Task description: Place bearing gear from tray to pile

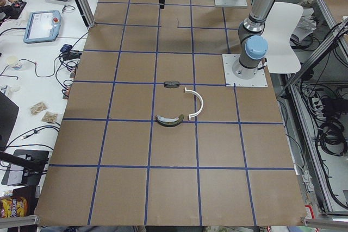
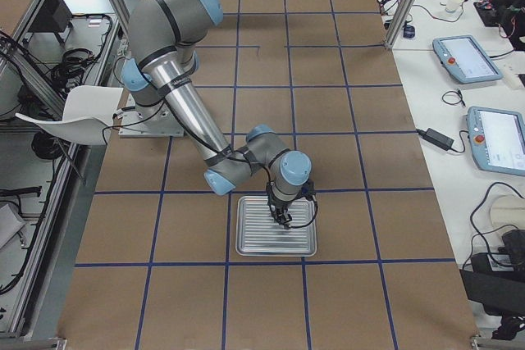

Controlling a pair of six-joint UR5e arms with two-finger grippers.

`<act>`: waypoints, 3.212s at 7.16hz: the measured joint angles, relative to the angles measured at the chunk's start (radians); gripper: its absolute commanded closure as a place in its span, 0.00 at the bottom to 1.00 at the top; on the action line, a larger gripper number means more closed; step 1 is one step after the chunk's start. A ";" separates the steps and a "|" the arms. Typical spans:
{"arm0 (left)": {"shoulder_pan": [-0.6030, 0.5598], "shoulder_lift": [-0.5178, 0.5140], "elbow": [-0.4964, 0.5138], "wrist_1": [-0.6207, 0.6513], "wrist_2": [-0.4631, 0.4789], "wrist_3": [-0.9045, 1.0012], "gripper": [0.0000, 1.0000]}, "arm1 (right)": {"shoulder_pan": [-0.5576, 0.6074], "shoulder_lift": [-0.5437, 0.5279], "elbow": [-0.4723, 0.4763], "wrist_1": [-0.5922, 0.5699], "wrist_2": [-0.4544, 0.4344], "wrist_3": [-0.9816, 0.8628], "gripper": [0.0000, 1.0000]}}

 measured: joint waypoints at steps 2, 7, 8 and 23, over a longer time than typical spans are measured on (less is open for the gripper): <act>0.000 0.000 -0.001 0.001 -0.001 0.000 0.00 | 0.000 0.014 -0.001 -0.002 -0.001 0.002 0.61; 0.000 0.005 -0.004 0.000 0.003 0.000 0.00 | 0.000 0.004 -0.007 0.010 -0.024 0.006 1.00; 0.000 0.005 -0.003 0.001 0.002 0.000 0.00 | 0.001 -0.023 -0.011 0.020 -0.025 0.006 1.00; -0.002 0.003 -0.002 0.001 0.001 -0.002 0.00 | 1.253 -0.194 0.189 -0.009 0.301 1.581 1.00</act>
